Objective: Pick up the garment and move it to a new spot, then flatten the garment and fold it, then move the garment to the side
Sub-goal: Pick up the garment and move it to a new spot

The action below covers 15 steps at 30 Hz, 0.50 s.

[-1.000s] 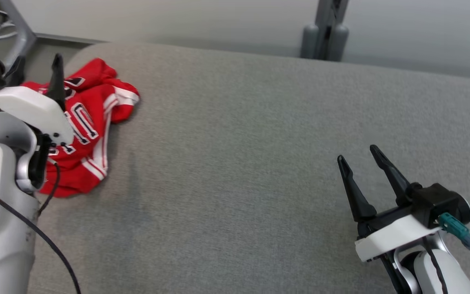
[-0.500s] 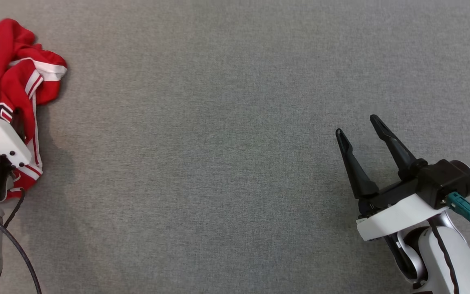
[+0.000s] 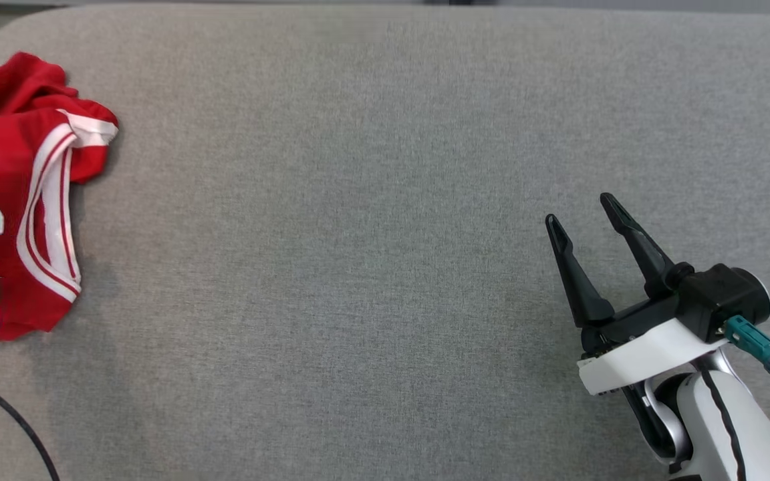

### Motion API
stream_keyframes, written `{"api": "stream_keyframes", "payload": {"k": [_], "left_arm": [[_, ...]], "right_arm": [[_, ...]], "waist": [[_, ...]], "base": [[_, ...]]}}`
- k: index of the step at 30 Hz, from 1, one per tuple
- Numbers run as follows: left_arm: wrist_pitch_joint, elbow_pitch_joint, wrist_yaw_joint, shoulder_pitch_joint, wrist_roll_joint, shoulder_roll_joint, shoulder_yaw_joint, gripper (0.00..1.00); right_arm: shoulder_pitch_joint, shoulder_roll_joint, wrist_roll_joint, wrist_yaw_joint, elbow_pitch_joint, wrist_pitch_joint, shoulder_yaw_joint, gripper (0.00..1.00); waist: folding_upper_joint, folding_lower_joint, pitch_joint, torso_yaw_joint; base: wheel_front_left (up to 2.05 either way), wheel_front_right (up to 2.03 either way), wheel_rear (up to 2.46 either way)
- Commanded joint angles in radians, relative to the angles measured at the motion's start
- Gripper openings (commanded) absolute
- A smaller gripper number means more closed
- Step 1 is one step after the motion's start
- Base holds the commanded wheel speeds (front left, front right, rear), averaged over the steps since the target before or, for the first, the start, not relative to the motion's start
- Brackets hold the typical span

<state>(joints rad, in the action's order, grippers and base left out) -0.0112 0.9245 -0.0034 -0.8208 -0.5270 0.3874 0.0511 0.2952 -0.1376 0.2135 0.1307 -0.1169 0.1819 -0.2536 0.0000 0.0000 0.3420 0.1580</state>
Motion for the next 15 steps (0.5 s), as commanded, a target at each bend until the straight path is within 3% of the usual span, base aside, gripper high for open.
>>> {"api": "stream_keyframes", "payload": {"k": [1, 10, 15], "left_arm": [[-0.019, -0.015, -0.007, 0.018, 0.009, 0.010, 0.002, 0.00], [-0.136, -0.290, 0.030, 0.165, 0.031, 0.013, 0.004, 0.00], [-0.099, -0.576, 0.098, 0.342, 0.060, -0.004, -0.011, 0.00]], "right_arm": [[-0.020, -0.001, 0.006, 0.000, -0.007, 0.007, 0.007, 1.00], [-0.079, 0.039, 0.000, 0.000, -0.020, 0.023, 0.034, 1.00], [-0.115, 0.056, -0.005, 0.000, -0.007, 0.022, 0.045, 1.00]], "waist": [[0.0000, 0.0000, -0.039, 0.000], [0.0000, 0.0000, -0.183, -0.031], [0.0000, 0.0000, -0.234, -0.069]], "base": [[0.00, 0.00, 0.00], [0.00, 0.00, 0.00], [0.00, 0.00, 0.00]]}}
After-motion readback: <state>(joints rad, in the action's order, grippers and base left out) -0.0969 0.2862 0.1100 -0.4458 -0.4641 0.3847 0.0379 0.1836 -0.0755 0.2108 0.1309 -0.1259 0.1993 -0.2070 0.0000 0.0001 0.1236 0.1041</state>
